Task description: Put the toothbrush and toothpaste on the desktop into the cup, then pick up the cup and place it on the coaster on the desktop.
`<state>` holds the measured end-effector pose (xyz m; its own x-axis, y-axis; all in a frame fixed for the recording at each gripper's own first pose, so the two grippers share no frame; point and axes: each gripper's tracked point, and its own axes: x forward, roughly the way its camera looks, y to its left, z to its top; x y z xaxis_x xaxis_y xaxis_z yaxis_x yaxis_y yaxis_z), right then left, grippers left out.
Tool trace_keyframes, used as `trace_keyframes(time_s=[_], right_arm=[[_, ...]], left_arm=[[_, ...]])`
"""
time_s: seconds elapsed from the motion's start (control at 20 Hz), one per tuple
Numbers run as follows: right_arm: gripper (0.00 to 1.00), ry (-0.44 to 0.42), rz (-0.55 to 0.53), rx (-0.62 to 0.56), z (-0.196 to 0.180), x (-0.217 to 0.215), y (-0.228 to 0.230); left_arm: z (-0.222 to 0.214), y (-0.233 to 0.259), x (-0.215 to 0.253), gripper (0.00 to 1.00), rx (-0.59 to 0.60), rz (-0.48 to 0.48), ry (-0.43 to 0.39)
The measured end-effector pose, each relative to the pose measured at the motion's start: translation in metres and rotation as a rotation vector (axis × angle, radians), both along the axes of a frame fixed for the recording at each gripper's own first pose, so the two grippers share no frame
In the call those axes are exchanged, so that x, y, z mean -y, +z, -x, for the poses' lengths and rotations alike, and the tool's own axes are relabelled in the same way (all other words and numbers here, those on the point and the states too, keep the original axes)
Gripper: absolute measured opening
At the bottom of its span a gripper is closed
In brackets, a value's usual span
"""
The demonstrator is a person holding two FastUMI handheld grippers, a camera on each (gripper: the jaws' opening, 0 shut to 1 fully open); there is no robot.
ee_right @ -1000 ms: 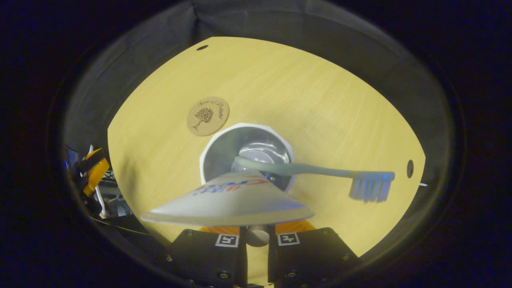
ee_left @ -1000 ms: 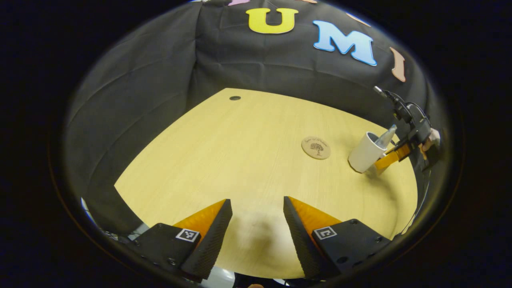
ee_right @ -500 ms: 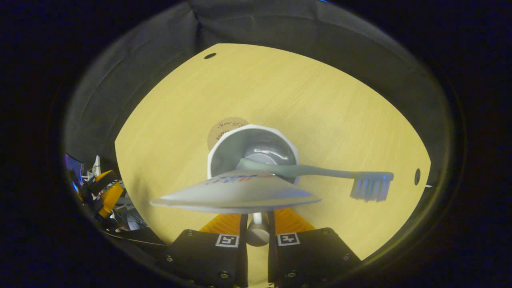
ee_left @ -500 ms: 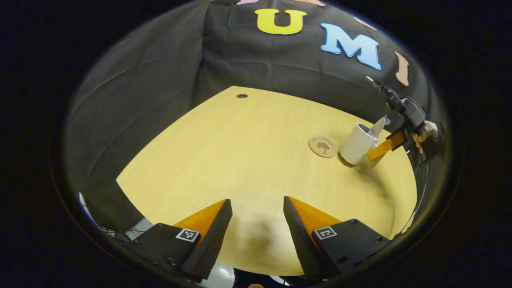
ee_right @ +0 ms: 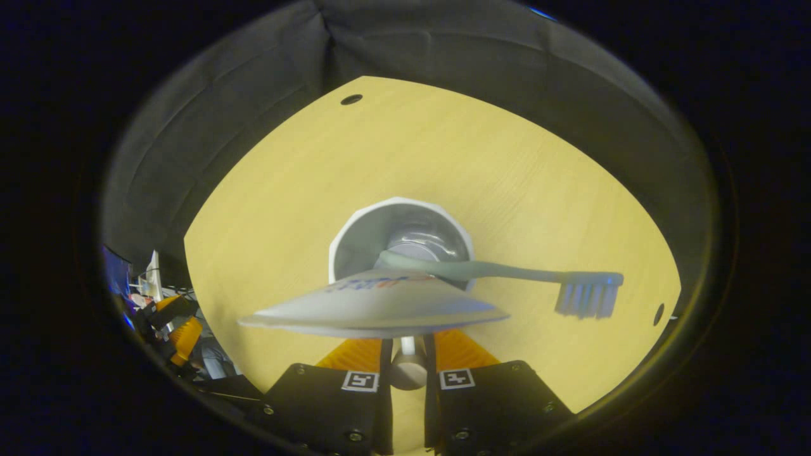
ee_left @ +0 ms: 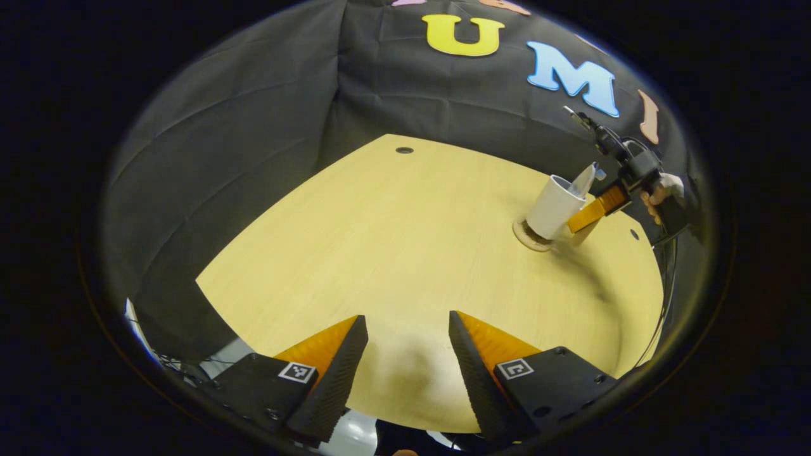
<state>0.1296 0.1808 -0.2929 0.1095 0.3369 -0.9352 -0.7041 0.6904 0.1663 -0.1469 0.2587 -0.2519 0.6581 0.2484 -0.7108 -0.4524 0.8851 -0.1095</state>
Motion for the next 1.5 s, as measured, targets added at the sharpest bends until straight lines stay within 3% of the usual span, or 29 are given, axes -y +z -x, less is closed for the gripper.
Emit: trace_keyframes(time_s=[0.55, 0.95, 1.2, 1.5], right_arm=[[0.21, 0.063, 0.12, 0.05, 0.014, -0.012, -0.017], [0.27, 0.038, 0.066, 0.095, 0.025, 0.003, 0.026], [0.27, -0.049, -0.026, 0.111, 0.04, 0.038, 0.073], [0.25, -0.204, -0.095, 0.165, 0.066, 0.098, 0.091]], left_arm=[[-0.014, -0.008, -0.01, 0.88, -0.001, 0.015, -0.028], [-0.019, -0.001, 0.0, 0.88, 0.006, 0.006, -0.052], [-0.032, 0.007, 0.013, 0.88, 0.024, 0.004, -0.094], [-0.052, 0.024, 0.036, 0.88, 0.055, -0.012, -0.172]])
